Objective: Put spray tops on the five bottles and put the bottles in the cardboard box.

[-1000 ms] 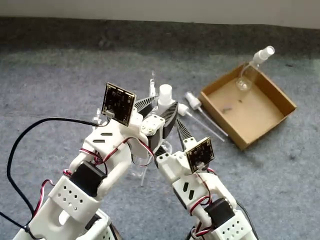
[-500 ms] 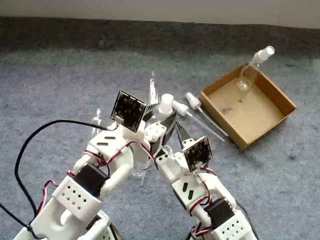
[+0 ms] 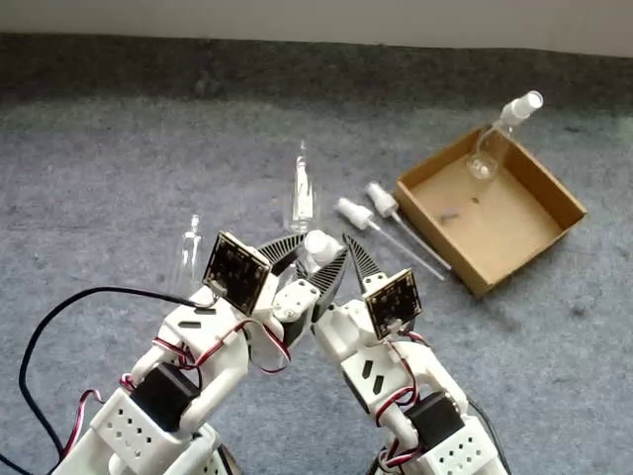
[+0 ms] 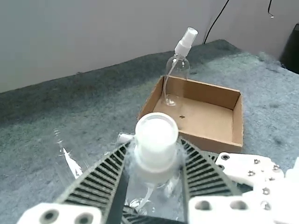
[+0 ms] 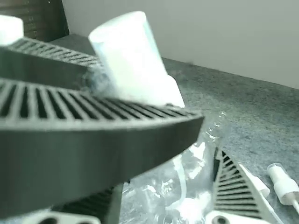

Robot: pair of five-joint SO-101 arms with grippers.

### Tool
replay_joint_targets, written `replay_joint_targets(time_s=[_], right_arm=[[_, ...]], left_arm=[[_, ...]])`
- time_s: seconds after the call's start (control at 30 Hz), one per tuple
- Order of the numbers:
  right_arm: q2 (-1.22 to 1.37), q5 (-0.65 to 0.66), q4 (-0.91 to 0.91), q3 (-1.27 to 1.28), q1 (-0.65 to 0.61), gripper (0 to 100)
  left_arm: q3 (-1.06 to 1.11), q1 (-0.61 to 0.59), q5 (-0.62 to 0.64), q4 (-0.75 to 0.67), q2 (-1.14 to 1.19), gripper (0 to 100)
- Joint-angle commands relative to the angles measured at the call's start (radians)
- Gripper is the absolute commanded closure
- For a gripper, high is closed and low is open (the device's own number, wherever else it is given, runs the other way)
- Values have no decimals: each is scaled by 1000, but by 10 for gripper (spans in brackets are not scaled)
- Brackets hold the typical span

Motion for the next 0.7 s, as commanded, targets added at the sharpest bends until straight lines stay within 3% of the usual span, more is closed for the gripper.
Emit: replay_joint_targets(time_s=[0.0, 0.23, 0.4, 0.67], right_arm=[[-16, -2, 2, 131, 39, 793], [-16, 6, 2, 131, 39, 793], [-16, 135, 4, 133, 38, 793], [-16, 61, 136, 124, 38, 793]], left_arm=[[12, 18, -2, -29, -16, 937], [10, 12, -6, -69, -16, 937], [-16, 10, -6, -49, -16, 937], [-67, 12, -8, 37, -18, 937]])
